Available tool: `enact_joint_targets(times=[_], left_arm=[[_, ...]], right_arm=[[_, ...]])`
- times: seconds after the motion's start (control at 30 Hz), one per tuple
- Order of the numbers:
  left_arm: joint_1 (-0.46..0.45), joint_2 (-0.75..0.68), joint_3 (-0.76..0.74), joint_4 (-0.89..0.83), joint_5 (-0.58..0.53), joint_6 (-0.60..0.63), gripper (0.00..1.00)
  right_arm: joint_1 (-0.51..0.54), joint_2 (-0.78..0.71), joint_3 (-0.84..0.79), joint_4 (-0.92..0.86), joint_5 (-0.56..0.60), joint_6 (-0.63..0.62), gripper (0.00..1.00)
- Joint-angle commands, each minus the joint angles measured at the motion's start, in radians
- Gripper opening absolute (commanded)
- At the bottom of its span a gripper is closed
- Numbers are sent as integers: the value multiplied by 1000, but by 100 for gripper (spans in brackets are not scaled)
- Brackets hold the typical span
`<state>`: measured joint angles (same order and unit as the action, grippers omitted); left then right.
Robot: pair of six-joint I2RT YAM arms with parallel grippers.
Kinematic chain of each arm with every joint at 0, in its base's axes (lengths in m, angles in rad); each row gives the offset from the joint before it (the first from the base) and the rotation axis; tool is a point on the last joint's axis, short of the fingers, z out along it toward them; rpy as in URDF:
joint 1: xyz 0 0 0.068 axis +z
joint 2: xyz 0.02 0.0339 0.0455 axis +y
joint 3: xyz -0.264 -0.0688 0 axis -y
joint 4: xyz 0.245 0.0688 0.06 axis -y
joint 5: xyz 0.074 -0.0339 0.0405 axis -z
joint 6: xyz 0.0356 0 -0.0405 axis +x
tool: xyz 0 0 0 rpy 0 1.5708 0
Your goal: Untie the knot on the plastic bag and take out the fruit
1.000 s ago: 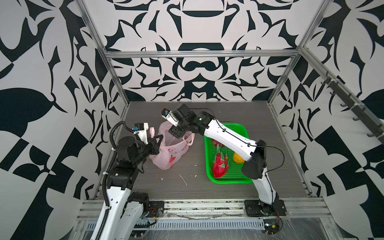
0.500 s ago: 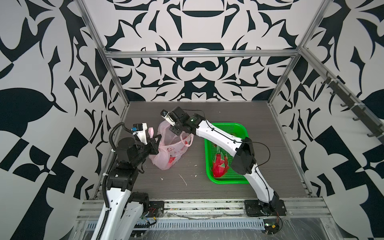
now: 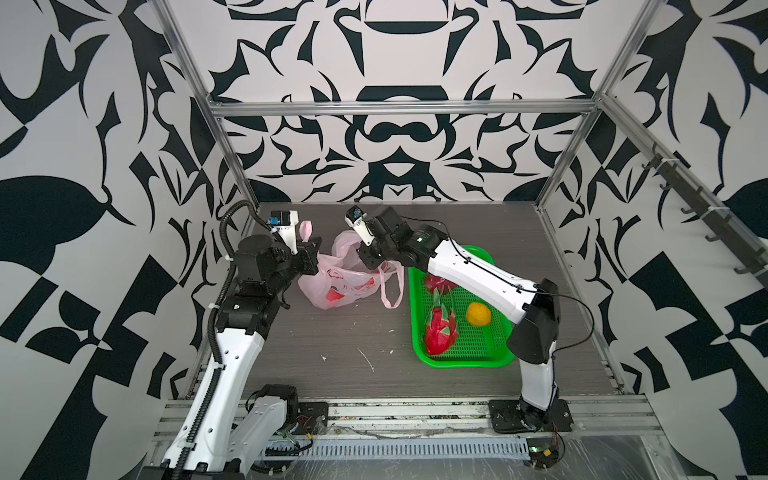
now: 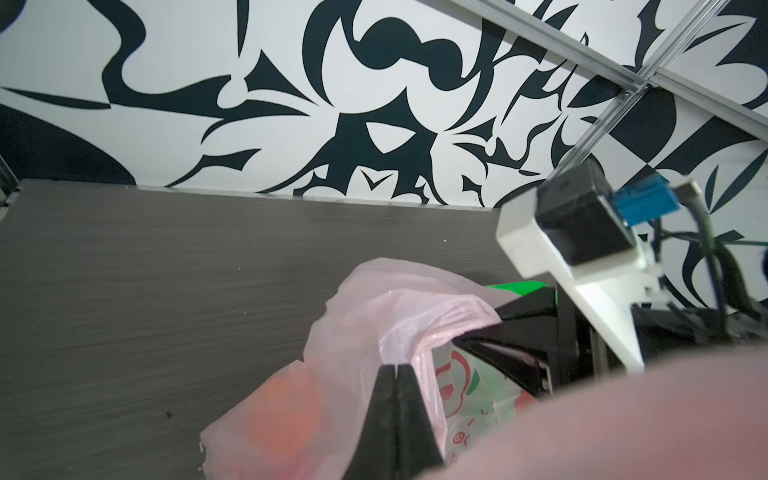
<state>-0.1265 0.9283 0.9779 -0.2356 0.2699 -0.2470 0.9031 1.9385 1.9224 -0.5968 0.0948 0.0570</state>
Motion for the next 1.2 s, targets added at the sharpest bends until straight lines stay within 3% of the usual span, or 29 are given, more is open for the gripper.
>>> enact_joint_targets(times=[0.0,0.17,0.5,0.67,0.87,1.17], left_arm=[[8,30,65,33,21,66,0],[41,103,93,8,50,94,0],[82,141,42,-131,-12,-11,0],[142,173,94,-133,46,-15,0],[145,248,173,-100,120,-69,0],[145,252,102,-132,233,-140,0]], right_arm=[[5,-69,-90,76,-30,149,0],[23,-179,-301,211,-47,347,0],[137,-287,-491,283,34,507,0],[182,-324,-517,314,58,539,0],[230,-360,-560,373,71,569,0],[240,-352,-644,393,88,607,1]])
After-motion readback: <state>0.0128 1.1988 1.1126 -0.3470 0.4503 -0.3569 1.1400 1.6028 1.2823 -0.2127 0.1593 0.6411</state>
